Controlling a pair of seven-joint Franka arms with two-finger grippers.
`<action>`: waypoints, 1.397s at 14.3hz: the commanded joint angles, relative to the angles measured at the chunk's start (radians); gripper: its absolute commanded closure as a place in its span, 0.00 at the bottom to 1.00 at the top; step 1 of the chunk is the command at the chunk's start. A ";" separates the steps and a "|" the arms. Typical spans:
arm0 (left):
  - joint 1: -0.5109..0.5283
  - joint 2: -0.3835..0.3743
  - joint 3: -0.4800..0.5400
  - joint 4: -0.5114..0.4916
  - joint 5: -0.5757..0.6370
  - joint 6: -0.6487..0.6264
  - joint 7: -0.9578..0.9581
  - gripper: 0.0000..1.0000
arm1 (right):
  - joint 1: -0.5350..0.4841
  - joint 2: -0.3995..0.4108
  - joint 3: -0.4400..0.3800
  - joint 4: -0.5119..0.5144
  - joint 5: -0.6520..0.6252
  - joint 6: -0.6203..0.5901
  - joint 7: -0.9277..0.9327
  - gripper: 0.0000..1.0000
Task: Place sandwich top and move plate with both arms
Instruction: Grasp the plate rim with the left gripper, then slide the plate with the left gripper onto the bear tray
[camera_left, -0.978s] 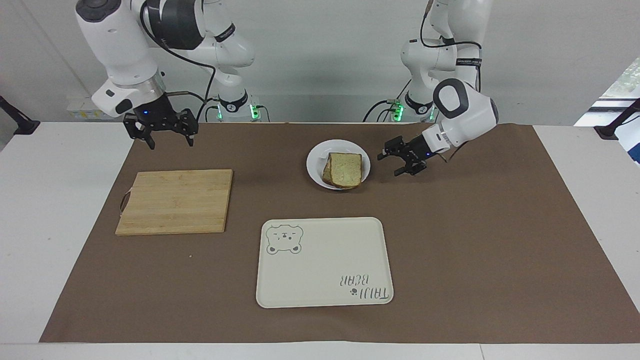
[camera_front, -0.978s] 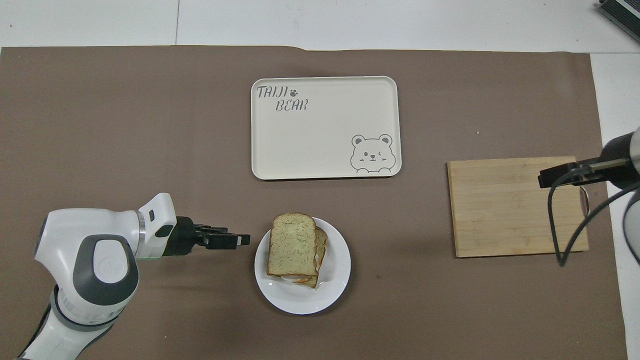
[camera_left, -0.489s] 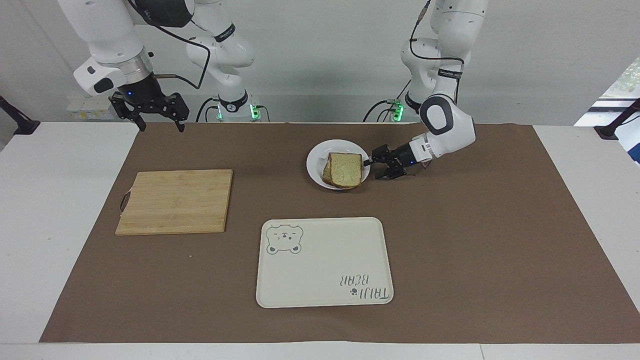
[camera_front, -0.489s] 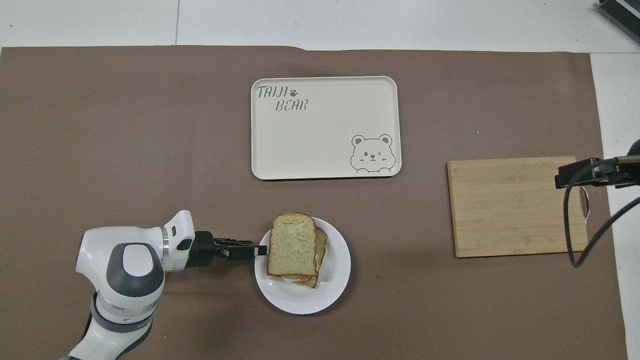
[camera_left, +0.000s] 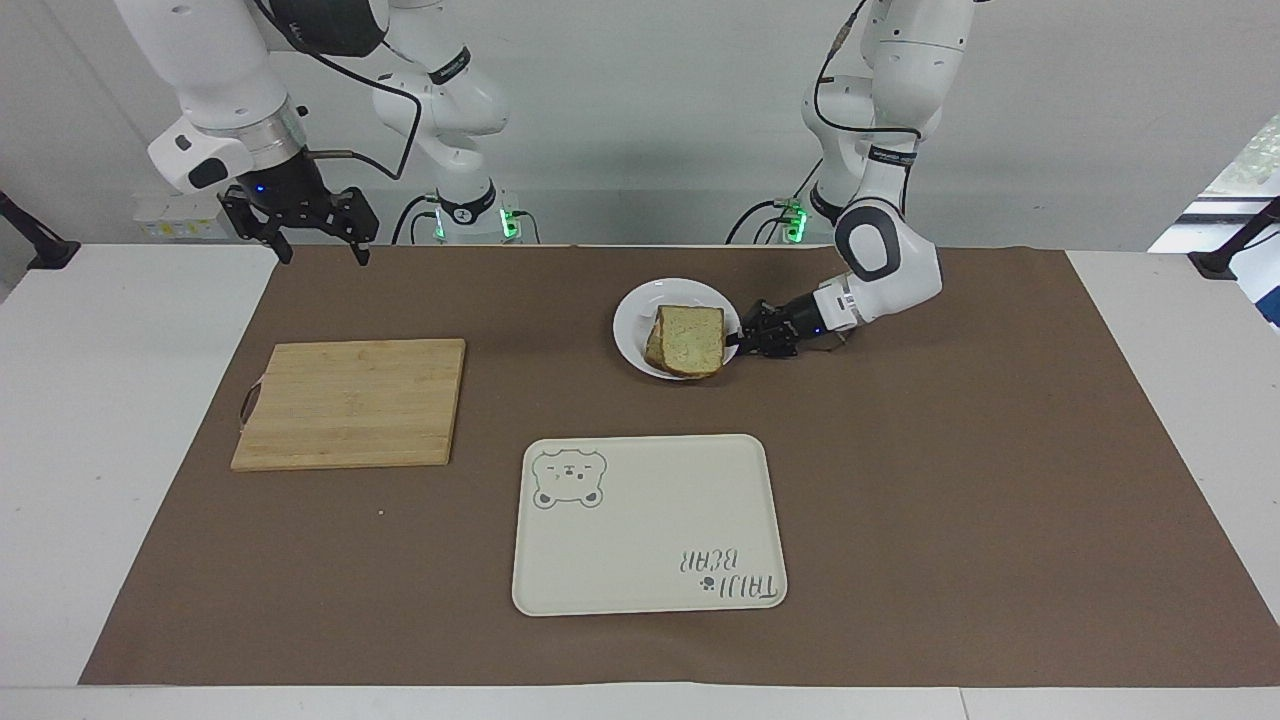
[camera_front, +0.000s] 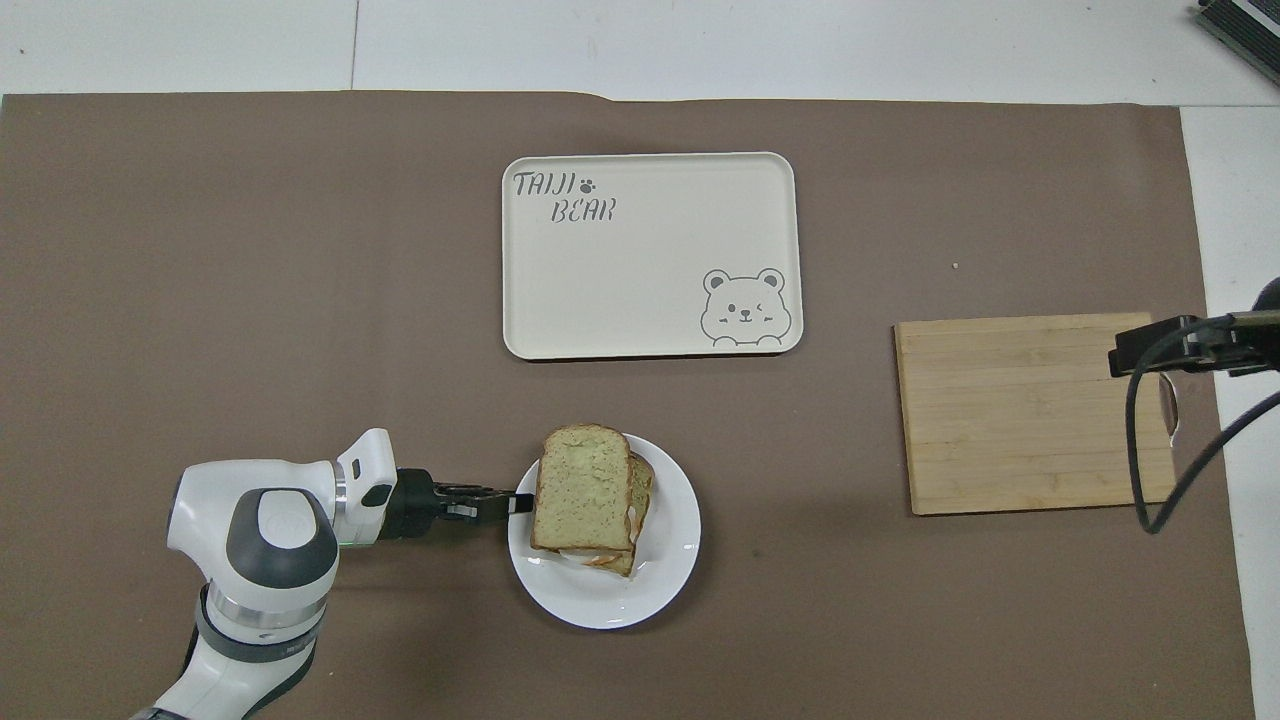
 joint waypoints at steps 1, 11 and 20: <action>-0.024 0.001 0.013 -0.016 -0.026 0.015 0.029 1.00 | -0.007 0.014 0.008 0.021 0.005 -0.010 0.016 0.00; 0.198 0.007 0.013 0.048 -0.033 -0.279 0.029 1.00 | -0.007 0.014 0.008 0.021 0.005 -0.010 0.015 0.00; 0.143 0.344 -0.004 0.539 -0.205 -0.125 -0.006 1.00 | -0.007 0.015 0.008 0.021 0.005 -0.010 0.015 0.00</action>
